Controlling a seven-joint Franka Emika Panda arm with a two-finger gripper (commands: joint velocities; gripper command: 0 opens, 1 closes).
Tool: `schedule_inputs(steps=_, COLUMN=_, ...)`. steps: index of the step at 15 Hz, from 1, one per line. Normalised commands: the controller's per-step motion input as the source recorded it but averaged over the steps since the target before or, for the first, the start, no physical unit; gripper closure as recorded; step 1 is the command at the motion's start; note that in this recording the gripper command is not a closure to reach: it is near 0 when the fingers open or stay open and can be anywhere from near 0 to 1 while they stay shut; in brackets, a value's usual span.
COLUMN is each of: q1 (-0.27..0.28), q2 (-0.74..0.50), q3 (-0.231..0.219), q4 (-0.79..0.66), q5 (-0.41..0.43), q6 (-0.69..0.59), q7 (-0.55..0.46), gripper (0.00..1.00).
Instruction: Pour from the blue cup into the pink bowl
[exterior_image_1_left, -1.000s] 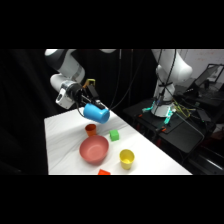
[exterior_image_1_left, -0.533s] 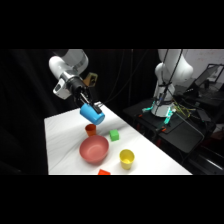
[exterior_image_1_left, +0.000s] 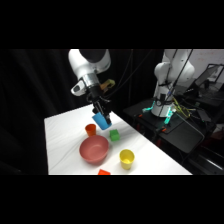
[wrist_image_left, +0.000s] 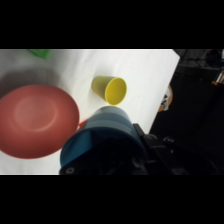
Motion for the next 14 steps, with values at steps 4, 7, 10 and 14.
schedule_inputs(steps=4, q1=0.143, q2=-0.58, q3=0.101, q4=-0.93, q5=-0.299, q6=0.99, q7=0.36, gripper=0.08)
schedule_inputs(steps=7, q1=0.16, q2=-0.4, q3=0.128, q4=-0.7, q5=-0.507, q6=0.87, q7=0.76, gripper=0.09)
schedule_inputs(steps=10, q1=0.098, q2=-0.2, q3=0.001, q4=-0.51, q5=-0.858, q6=0.63, q7=1.0, gripper=0.08)
schedule_inputs(steps=14, q1=0.08, q2=-0.18, q3=-0.053, q4=-0.24, q5=-0.879, q6=0.09, q7=1.0, gripper=0.08)
